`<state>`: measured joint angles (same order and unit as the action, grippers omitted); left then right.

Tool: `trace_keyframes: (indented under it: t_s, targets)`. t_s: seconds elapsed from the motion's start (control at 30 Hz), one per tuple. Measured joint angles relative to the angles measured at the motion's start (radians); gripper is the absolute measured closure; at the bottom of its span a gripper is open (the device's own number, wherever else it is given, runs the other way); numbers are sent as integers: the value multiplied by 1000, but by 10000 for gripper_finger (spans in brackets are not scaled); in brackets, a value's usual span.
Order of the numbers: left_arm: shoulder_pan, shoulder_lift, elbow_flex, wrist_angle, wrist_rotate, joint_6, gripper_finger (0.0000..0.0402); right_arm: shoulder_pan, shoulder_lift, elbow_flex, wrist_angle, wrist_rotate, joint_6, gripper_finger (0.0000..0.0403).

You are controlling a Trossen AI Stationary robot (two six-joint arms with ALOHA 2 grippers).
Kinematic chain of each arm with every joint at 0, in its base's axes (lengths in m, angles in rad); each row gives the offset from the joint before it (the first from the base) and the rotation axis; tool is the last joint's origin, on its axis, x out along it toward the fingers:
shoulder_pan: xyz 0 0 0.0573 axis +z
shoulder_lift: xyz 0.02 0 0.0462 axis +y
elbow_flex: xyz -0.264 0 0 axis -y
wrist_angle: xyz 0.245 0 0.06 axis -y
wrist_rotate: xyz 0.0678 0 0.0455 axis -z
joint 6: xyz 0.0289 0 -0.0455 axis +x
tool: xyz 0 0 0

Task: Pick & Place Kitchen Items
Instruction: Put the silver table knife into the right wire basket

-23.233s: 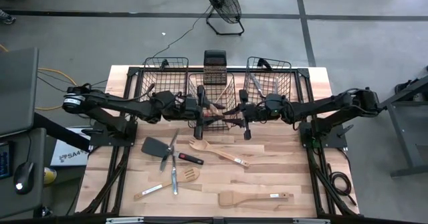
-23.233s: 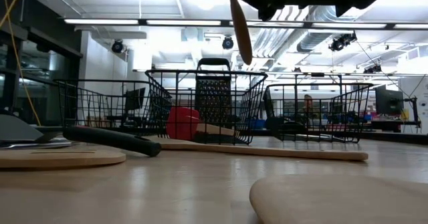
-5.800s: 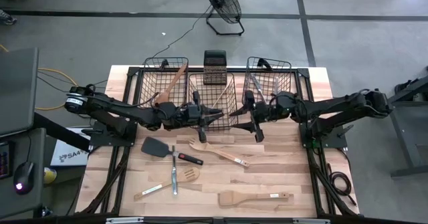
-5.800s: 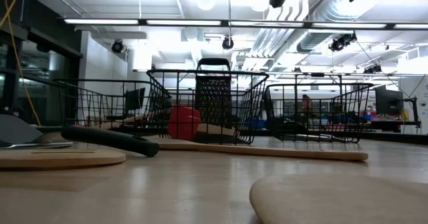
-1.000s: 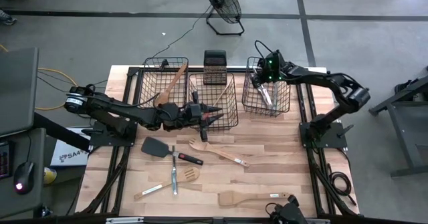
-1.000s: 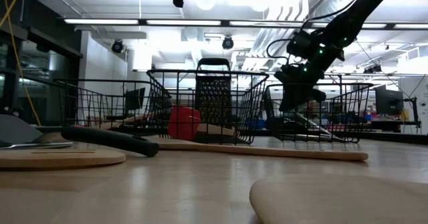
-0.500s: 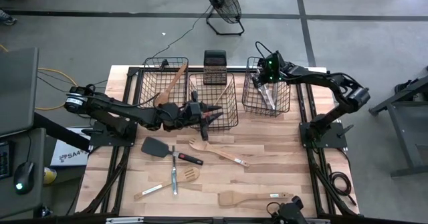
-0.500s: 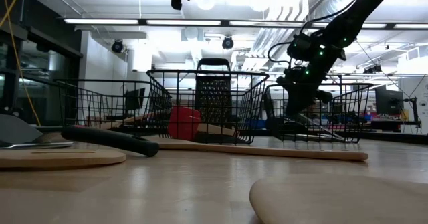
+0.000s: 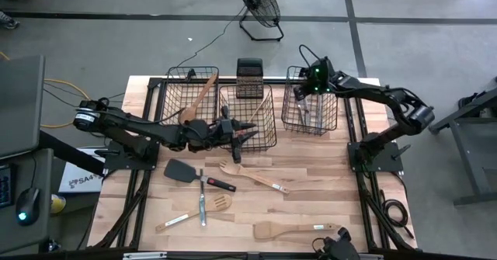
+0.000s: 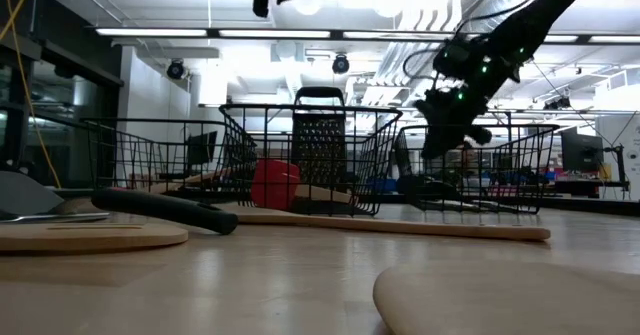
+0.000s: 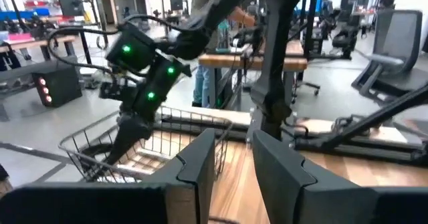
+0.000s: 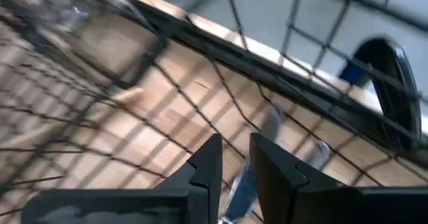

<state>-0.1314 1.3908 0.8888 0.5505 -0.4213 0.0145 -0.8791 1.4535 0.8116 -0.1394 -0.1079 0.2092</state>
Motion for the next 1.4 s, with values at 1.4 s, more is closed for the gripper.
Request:
trace_keyframes:
  t_s: [1.4]
  targets:
    - [-4,-164,0,-1220,573,-69,300,157,-485,0,-153,-557,-240,333]
